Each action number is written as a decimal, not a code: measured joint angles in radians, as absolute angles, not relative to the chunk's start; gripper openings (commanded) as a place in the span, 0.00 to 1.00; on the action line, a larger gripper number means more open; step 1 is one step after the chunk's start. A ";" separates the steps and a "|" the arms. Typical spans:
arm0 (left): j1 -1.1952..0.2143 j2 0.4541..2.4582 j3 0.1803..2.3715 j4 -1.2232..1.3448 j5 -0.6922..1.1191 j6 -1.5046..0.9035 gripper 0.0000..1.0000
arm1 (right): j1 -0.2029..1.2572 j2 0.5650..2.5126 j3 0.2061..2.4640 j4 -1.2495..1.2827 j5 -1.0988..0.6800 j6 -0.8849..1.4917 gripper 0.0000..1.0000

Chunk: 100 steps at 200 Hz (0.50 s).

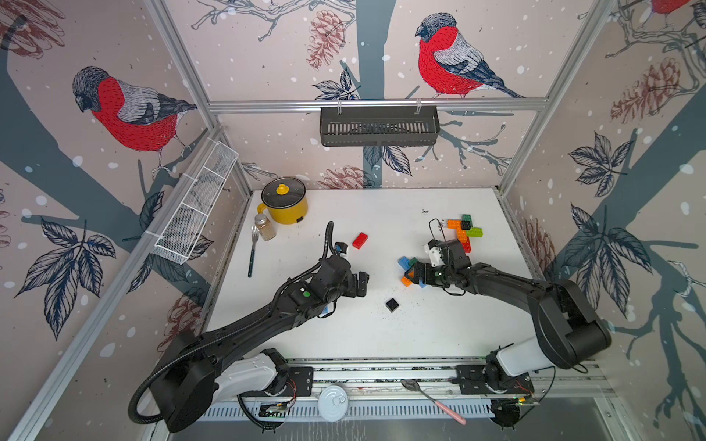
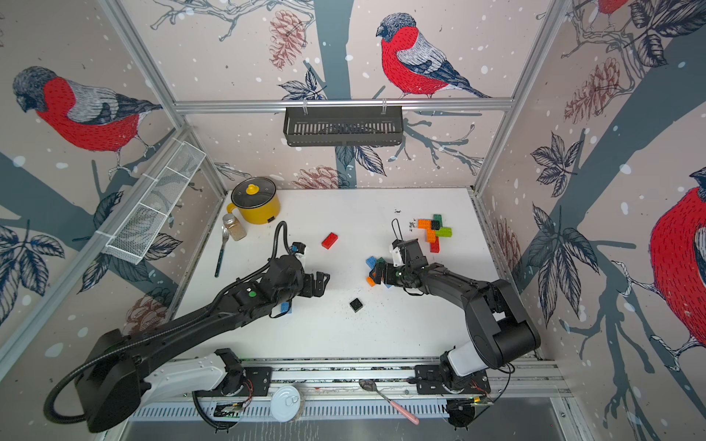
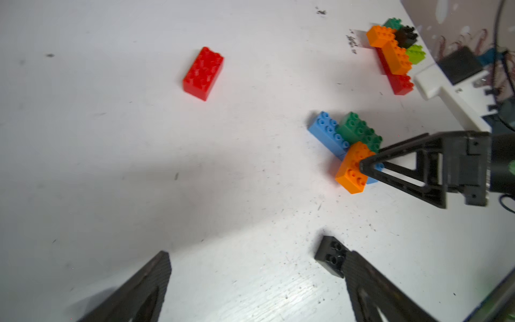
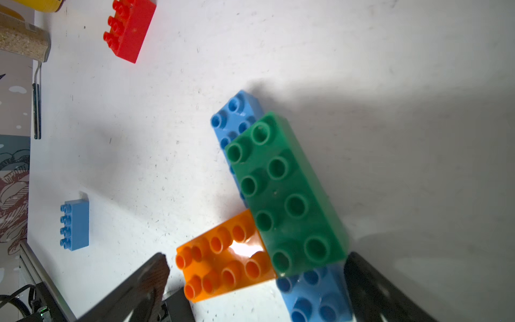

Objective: Assemble a small pinwheel with lego
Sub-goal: Pick up the lego brick from the center of the board.

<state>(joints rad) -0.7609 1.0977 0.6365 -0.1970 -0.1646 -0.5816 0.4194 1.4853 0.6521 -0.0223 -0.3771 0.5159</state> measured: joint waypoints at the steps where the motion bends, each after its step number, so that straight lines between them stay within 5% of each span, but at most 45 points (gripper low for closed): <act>1: -0.760 1.095 0.635 -0.200 -0.167 -0.583 0.97 | 0.422 1.483 0.650 -0.022 -0.378 0.521 0.99; 100: -0.696 0.994 0.434 -0.392 -0.258 -0.838 0.84 | 0.501 1.522 0.672 0.086 -0.395 0.611 0.99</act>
